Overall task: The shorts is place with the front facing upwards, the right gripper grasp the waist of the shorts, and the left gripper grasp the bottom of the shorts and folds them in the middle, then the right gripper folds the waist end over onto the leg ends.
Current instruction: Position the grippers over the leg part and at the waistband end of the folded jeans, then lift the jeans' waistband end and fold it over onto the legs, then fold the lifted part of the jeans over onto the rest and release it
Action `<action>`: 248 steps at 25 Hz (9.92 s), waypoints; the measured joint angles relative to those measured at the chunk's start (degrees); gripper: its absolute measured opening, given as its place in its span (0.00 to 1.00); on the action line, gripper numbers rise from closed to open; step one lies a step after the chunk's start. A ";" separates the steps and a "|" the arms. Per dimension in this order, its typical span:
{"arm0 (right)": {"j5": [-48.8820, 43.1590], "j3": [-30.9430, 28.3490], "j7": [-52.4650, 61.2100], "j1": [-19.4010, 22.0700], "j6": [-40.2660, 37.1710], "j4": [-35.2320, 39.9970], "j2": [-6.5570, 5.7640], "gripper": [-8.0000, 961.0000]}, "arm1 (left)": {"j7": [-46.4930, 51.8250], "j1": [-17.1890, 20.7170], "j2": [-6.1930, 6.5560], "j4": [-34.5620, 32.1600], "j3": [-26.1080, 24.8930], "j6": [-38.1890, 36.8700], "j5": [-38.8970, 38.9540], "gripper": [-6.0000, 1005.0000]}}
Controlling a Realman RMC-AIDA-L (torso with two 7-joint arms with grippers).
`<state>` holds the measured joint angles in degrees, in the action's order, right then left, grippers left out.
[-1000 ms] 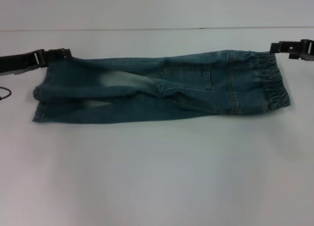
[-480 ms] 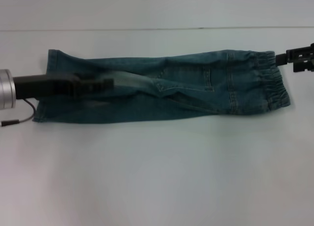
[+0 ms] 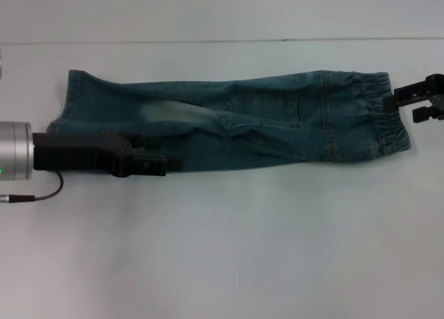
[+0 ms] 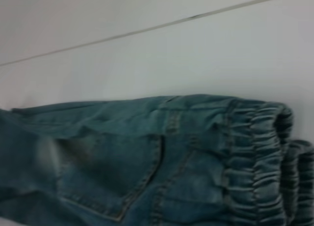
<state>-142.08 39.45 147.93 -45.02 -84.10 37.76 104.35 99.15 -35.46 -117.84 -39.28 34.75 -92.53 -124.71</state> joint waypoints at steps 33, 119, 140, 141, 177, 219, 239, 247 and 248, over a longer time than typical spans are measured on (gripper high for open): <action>-5.61 12.10 -0.39 -4.99 22.78 -5.09 6.59 0.89 | 0.47 0.10 -1.60 2.63 0.36 2.20 -0.02 0.86; 9.79 -4.19 -8.98 -4.66 -21.18 6.72 -4.42 0.13 | -121.72 -18.98 -6.78 59.73 -31.44 55.29 51.57 0.01; 12.51 -4.09 -7.90 -10.86 -18.62 6.19 -4.73 0.13 | -122.23 -16.63 -6.78 69.36 -37.66 55.99 39.57 0.02; 12.52 -4.05 -7.91 -11.14 -18.61 6.18 -4.61 0.13 | -122.22 -16.60 -6.78 69.70 -37.82 56.00 39.23 0.02; 12.47 -1.66 -11.23 -9.92 -17.88 2.63 -4.10 0.12 | -119.85 0.42 -6.40 74.65 -50.27 44.76 32.52 0.05; 3.10 22.08 -15.95 -26.96 -2.87 -6.21 11.12 0.19 | -29.42 11.57 -2.03 15.77 -42.91 -3.88 7.94 0.32; -2.99 21.93 -19.54 -23.66 -12.47 4.96 10.44 0.92 | -29.42 9.89 -1.84 16.57 -42.09 -0.55 7.71 0.32; -10.94 22.56 -20.99 -21.37 -16.38 8.32 12.65 0.95 | -29.42 9.34 -1.71 16.54 -42.14 0.72 7.83 0.32; -11.77 22.87 -21.04 -21.34 -16.22 8.32 13.02 0.95 | -29.44 9.20 -1.71 16.54 -42.14 0.86 7.80 0.32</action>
<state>-153.85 62.32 126.88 -66.37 -100.32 46.08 117.37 69.71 -26.26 -119.55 -22.74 -7.39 -91.67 -116.91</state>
